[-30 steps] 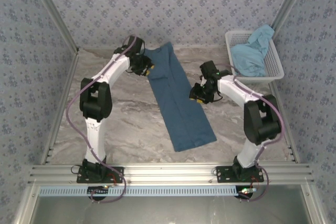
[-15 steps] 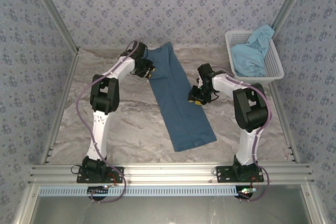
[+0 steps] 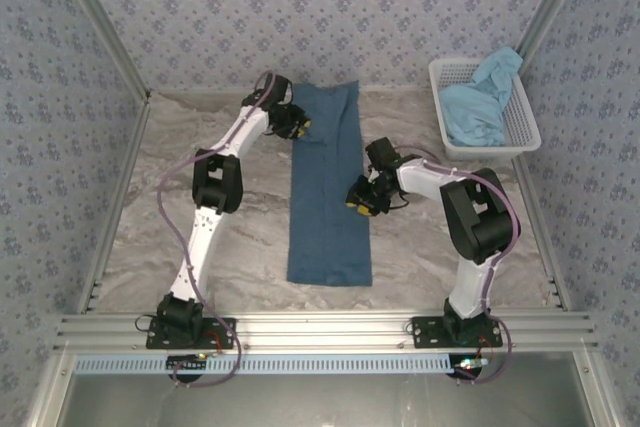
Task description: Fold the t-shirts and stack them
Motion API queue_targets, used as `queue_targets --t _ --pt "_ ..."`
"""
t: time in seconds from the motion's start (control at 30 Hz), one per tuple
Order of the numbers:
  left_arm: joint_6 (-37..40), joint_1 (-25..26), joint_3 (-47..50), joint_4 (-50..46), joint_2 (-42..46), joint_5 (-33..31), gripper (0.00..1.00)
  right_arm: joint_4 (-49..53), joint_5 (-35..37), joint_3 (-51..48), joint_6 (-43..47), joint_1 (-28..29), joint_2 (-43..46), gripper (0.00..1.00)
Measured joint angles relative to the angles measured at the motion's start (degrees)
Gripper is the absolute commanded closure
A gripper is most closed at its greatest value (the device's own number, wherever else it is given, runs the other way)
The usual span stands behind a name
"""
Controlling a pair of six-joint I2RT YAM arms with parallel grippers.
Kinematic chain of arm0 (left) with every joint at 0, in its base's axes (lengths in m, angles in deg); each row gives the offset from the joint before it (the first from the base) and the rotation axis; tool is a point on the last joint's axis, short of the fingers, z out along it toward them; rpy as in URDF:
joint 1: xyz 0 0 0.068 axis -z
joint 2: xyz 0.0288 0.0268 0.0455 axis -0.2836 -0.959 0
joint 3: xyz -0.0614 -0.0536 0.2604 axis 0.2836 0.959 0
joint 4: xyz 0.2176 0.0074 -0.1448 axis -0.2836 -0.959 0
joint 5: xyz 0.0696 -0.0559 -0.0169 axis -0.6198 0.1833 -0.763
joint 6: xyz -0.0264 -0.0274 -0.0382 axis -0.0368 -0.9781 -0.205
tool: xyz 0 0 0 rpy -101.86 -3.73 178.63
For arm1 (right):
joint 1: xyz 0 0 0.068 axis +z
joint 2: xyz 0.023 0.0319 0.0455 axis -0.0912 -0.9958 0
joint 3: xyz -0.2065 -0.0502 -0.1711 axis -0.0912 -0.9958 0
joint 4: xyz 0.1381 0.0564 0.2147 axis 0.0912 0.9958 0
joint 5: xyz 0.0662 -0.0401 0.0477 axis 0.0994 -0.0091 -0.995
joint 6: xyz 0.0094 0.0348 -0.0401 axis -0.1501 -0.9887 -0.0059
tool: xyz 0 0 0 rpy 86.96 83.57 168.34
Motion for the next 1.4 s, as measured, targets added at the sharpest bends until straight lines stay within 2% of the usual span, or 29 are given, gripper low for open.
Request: queue_targets --t 0.1,0.2,0.3,0.4,0.5,0.73,0.87,1.0,1.13,1.4 --pt "0.6 0.1 -3.5 -1.8 -1.7 0.3 0.72 0.0 0.5 0.0 -1.2 0.3 0.2 0.61" --pt "2.0 0.2 -4.4 -3.7 -1.6 -0.2 0.55 0.9 1.3 0.0 -1.4 0.0 0.7 0.60" --pt "3.8 0.2 -4.5 -6.1 -0.2 -1.9 0.42 2.9 3.3 0.0 -0.9 -0.4 1.9 0.55" --pt "6.4 0.4 -2.8 -9.4 3.6 -4.4 0.41 5.2 5.1 0.0 0.1 -0.7 4.4 0.49" --pt "10.3 0.5 8.8 -10.4 14.1 -5.8 0.43 6.9 6.2 0.0 1.1 -0.8 8.4 0.46" --pt "20.8 2.1 54.0 -8.3 47.7 -0.9 0.48 10.9 4.7 -4.8 2.0 -0.8 19.5 0.45" --pt "26.3 7.6 76.7 -9.4 58.3 5.0 0.46 15.1 0.6 -12.1 1.1 -0.8 25.3 0.44" --pt "26.1 15.5 93.7 -9.7 65.0 10.7 0.45 16.1 -4.1 -20.2 -2.4 -0.1 30.0 0.44" --pt "22.4 18.9 101.8 -6.6 69.5 13.5 0.45 14.3 -7.2 -26.3 -6.8 2.4 32.4 0.44" --pt "14.8 23.3 105.2 4.9 69.2 14.3 0.51 7.4 -9.0 -32.5 -14.8 8.1 32.4 0.45"
